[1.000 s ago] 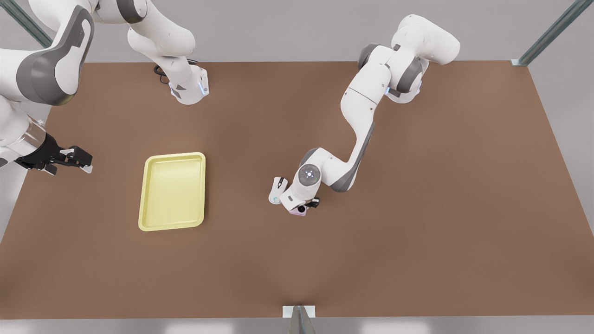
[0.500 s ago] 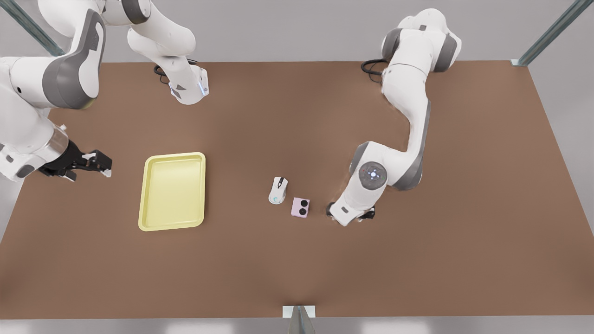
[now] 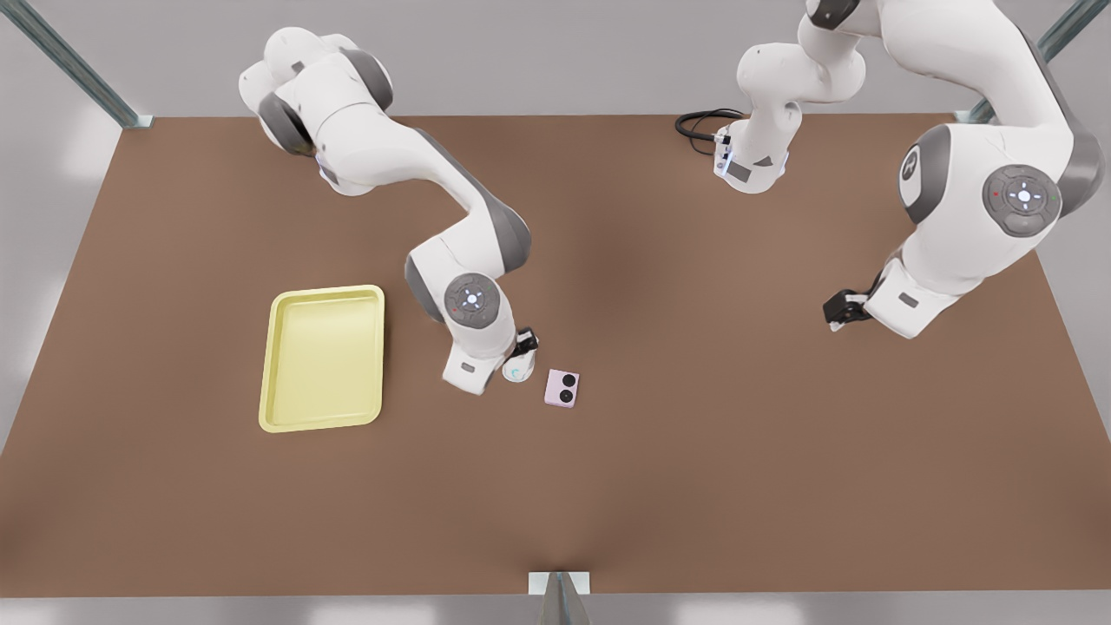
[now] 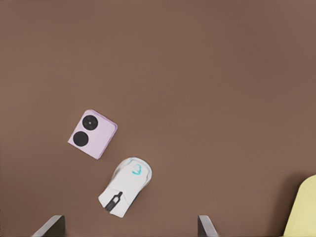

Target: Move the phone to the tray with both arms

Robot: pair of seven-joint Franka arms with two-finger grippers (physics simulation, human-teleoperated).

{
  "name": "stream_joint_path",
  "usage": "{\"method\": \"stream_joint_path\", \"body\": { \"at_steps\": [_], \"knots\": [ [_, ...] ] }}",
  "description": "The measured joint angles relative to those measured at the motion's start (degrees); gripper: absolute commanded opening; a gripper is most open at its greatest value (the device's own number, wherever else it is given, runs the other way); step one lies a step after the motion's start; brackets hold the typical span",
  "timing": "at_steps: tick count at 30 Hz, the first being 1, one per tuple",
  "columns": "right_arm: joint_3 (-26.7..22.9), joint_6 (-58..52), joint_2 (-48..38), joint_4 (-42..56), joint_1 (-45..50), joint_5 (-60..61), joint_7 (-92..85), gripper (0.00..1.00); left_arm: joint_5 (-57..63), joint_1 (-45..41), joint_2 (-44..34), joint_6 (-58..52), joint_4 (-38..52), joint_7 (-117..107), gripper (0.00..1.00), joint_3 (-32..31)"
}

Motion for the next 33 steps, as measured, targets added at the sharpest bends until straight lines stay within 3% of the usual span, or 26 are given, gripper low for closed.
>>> {"method": "stream_joint_path", "body": {
  "at_steps": [11, 23, 33],
  "knots": [
    [0.02, 13.33, 10.88, 0.75, 7.24, -2.9, 24.36, 1.0, 0.0, 0.0, 0.15, -1.85, 0.02, 3.28, 1.0, -0.09],
    [1.65, 17.12, 14.55, -0.35, 7.39, -7.16, 41.43, 1.0, -0.04, 0.0, 0.43, -2.18, 0.02, 5.12, 1.0, -0.18],
    [4.61, 20.78, 20.75, 4.73, 5.63, -8.33, 49.17, 1.0, -0.01, 0.0, 0.7, -2.19, -0.01, 5.94, 1.0, -0.17]
  ]
}}
